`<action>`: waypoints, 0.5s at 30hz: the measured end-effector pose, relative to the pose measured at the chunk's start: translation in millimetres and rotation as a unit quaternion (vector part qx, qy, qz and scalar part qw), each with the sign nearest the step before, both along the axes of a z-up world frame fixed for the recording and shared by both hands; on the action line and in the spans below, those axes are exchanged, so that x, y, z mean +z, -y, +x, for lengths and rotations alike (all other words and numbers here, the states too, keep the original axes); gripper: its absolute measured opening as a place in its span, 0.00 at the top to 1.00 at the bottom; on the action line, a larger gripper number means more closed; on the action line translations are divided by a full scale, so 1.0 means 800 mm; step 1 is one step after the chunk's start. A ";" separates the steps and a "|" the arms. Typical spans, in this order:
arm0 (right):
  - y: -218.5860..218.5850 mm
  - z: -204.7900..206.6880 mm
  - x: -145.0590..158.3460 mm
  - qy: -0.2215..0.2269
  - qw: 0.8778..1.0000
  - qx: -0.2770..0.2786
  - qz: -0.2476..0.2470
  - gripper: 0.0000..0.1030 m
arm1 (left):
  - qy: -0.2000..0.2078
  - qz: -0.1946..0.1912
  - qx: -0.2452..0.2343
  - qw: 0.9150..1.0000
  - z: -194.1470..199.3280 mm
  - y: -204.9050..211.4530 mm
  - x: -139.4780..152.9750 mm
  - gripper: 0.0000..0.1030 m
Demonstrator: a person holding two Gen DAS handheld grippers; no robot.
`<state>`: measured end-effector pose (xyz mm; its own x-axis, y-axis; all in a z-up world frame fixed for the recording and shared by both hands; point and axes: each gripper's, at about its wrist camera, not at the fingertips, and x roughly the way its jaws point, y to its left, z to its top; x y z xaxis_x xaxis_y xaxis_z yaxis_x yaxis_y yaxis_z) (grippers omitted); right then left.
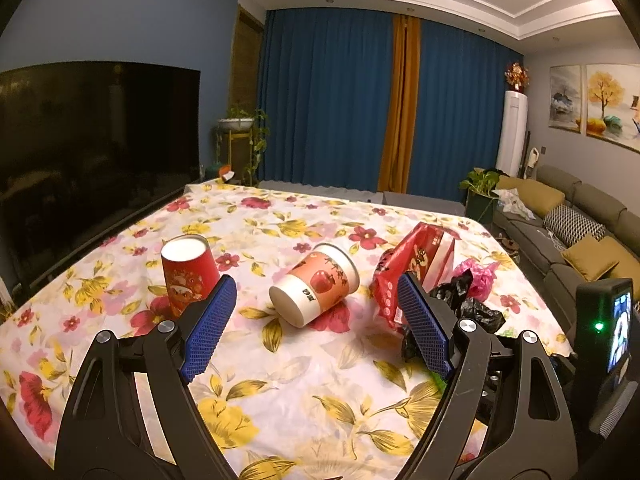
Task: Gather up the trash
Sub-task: 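Grasp the green foam mesh with the right tool and lift it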
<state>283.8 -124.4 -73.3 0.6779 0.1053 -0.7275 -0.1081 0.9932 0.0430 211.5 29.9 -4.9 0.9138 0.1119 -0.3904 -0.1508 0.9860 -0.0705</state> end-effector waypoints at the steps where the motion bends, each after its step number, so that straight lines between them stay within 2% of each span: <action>1: -0.001 0.001 -0.001 -0.004 1.000 0.000 -0.001 0.35 | 0.000 0.000 0.000 1.000 0.000 0.000 0.000 0.21; 5: -0.002 0.004 -0.006 -0.016 1.000 0.007 -0.002 0.40 | -0.002 0.001 -0.002 1.000 -0.001 0.002 0.000 0.21; 9: -0.008 0.004 -0.006 -0.016 1.000 0.014 -0.006 0.51 | -0.003 0.002 -0.003 1.000 -0.001 0.004 0.001 0.21; 10: -0.010 0.004 -0.006 -0.016 1.000 0.019 -0.006 0.57 | -0.004 0.002 -0.004 1.000 -0.001 0.005 0.001 0.21; 11: -0.011 0.003 -0.006 -0.014 1.000 0.021 -0.008 0.60 | -0.005 0.003 -0.006 1.000 -0.001 0.006 0.001 0.21; 14: -0.010 0.002 -0.004 -0.010 1.000 0.026 0.000 0.85 | -0.007 0.004 -0.012 1.000 0.000 0.009 0.001 0.21; 15: -0.009 0.001 -0.004 -0.010 1.000 0.029 0.005 0.98 | -0.008 0.004 -0.014 1.000 0.000 0.010 0.001 0.21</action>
<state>284.4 -117.1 -76.6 0.6562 0.1511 -0.7394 -0.1637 0.9849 0.0560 211.7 21.9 -4.3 0.9105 0.0895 -0.4038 -0.1241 0.9904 -0.0602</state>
